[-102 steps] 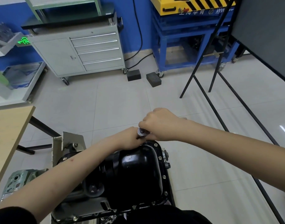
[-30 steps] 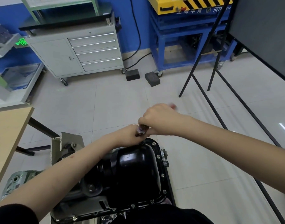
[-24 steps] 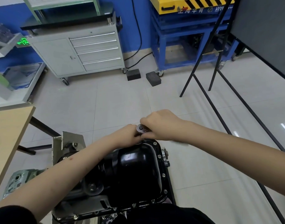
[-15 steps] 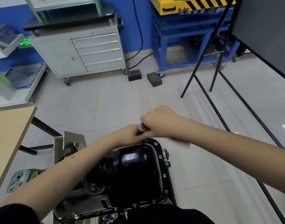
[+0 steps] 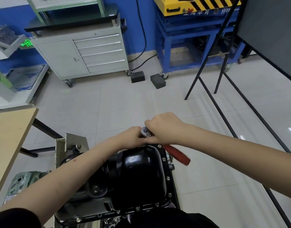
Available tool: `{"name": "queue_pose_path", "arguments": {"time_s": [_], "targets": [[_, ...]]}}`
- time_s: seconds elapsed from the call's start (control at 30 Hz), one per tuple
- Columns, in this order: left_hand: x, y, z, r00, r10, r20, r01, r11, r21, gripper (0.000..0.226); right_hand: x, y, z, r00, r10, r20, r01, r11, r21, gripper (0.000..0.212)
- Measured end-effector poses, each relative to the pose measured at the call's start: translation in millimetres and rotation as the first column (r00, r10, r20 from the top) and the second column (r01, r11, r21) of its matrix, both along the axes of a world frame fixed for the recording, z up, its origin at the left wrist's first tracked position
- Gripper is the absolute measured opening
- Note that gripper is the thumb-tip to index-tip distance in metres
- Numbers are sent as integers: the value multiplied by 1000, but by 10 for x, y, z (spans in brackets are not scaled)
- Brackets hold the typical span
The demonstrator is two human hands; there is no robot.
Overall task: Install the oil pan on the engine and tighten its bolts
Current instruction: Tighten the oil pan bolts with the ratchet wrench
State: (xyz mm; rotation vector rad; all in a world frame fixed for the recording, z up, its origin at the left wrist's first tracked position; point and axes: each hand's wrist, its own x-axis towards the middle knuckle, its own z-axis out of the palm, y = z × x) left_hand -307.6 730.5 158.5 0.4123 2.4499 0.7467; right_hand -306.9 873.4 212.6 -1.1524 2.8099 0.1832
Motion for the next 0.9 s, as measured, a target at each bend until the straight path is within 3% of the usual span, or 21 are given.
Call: {"name": "queue_pose_path", "arguments": {"time_s": [0.1, 0.23, 0.3, 0.37, 0.43, 0.53, 0.63, 0.73, 0.83, 0.9], "targets": [[14, 38, 9, 996, -50, -71, 50, 999, -12, 17, -15, 11, -4, 990, 98, -101, -97, 995, 19, 23], [2, 78, 8, 995, -77, -66, 76, 997, -21, 20, -64, 27, 25, 956, 237, -174, -231, 971, 55, 25], [-2, 75, 15, 997, -65, -33, 65, 998, -6, 26, -44, 21, 36, 968, 181, -175, -175, 983, 49, 19], [3, 50, 35, 1000, -10, -7, 10, 1000, 3, 32, -17, 16, 38, 997, 29, -73, -30, 1000, -6, 33], [-2, 44, 36, 1000, 7, -3, -7, 1000, 0, 32, -2, 20, 24, 1000, -22, -2, 22, 1000, -13, 33], [10, 92, 31, 998, -41, -53, 41, 999, -2, 24, -36, 51, 13, 986, 140, -86, -136, 990, 43, 22], [-6, 110, 23, 996, -68, -50, 68, 998, -16, 21, -90, 68, 33, 963, 240, -125, -235, 971, 52, 27], [-16, 82, 20, 998, -62, -1, 62, 998, -8, 21, -79, 43, 31, 984, 151, -98, -150, 989, 15, 19], [-2, 38, 32, 1000, 25, 19, -25, 1000, 7, 24, -57, 24, 18, 999, -42, 20, 42, 999, -25, 32], [3, 41, 13, 999, 5, -32, -6, 1000, -25, 22, -70, 36, 20, 1000, -16, 7, 16, 1000, -8, 29]]}}
